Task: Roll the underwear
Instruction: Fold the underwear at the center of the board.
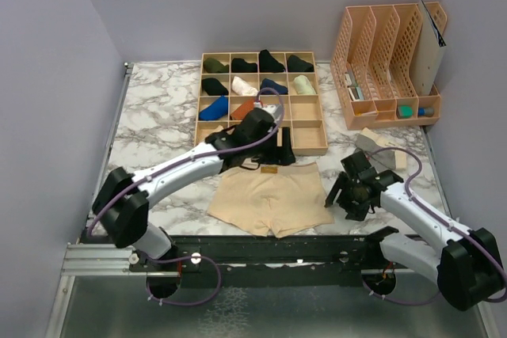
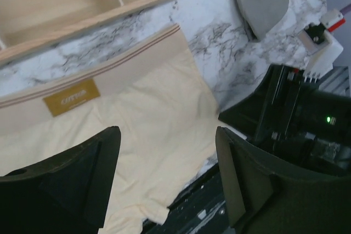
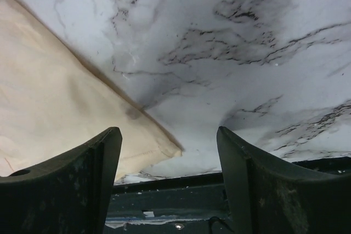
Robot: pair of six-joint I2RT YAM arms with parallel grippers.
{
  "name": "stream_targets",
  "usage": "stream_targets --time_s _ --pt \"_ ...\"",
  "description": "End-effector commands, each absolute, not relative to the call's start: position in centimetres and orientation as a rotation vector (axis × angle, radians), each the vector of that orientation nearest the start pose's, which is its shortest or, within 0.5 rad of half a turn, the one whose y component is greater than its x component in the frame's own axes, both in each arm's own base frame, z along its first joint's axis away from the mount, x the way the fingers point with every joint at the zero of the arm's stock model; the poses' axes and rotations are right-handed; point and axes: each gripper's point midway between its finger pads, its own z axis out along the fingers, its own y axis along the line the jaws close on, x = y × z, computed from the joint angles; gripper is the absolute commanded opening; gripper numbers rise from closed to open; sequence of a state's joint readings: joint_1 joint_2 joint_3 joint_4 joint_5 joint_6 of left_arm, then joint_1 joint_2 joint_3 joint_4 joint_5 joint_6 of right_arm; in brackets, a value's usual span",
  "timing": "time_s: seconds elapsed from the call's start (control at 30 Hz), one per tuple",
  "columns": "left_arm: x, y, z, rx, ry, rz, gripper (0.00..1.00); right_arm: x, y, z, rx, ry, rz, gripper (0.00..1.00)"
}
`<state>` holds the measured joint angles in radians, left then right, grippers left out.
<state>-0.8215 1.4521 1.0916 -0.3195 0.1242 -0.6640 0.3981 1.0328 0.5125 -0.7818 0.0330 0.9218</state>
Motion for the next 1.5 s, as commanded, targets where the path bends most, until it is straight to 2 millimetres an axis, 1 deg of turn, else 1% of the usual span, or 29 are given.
stream_targets --time_s 0.0,0.03,0.07,0.17,0.23,0.3,0.37,0.43,0.53,0.63,0.87,1.0,1.2,1.33,1.47 --pt "26.2 -37.1 16.1 0.294 2.403 -0.733 0.74 13.8 9.7 2.7 0.707 2.817 0.289 0.73" --pt "26.4 -38.2 15.8 0.298 2.415 -0.726 0.73 13.7 9.6 2.9 0.69 2.815 0.286 0.72" --pt "26.6 -39.0 15.2 0.299 2.435 -0.714 0.71 13.6 9.4 3.0 0.683 2.81 0.278 0.7" --pt "27.3 -41.0 14.0 0.253 2.465 -0.697 0.66 13.2 9.0 3.2 0.68 2.8 0.271 0.69" --pt "27.7 -42.4 13.5 0.236 2.472 -0.703 0.65 13.1 9.0 3.3 0.683 2.786 0.286 0.69" --pt "27.8 -43.8 13.3 0.254 2.48 -0.715 0.64 12.9 9.1 3.3 0.691 2.781 0.308 0.68" --pt "27.8 -44.8 12.6 0.272 2.494 -0.699 0.63 12.7 9.3 3.3 0.697 2.777 0.328 0.67" --pt "27.8 -45.3 11.8 0.276 2.511 -0.677 0.63 12.7 9.3 3.2 0.699 2.771 0.333 0.67" --pt "28.0 -45.5 10.5 0.274 2.535 -0.643 0.61 12.5 9.4 3.1 0.691 2.775 0.345 0.66" --pt "28.3 -45.6 9.6 0.277 2.54 -0.61 0.58 12.6 9.7 3.0 0.666 2.779 0.374 0.64" --pt "28.0 -46.3 7.7 0.317 2.582 -0.569 0.54 12.6 10.3 2.4 0.62 2.813 0.399 0.61" --pt "28.1 -46.1 6.7 0.33 2.593 -0.524 0.51 12.6 10.4 2.2 0.599 2.832 0.395 0.6" --pt "28.2 -45.4 5.2 0.353 2.613 -0.455 0.48 13.2 10.9 2.4 0.563 2.82 0.437 0.6" --pt "28.2 -45.4 5.0 0.351 2.615 -0.445 0.47 13.8 10.8 2.6 0.546 2.815 0.41 0.59" --pt "28.6 -45.9 6.0 0.351 2.591 -0.47 0.49 14.3 11.0 2.8 0.539 2.804 0.418 0.59"
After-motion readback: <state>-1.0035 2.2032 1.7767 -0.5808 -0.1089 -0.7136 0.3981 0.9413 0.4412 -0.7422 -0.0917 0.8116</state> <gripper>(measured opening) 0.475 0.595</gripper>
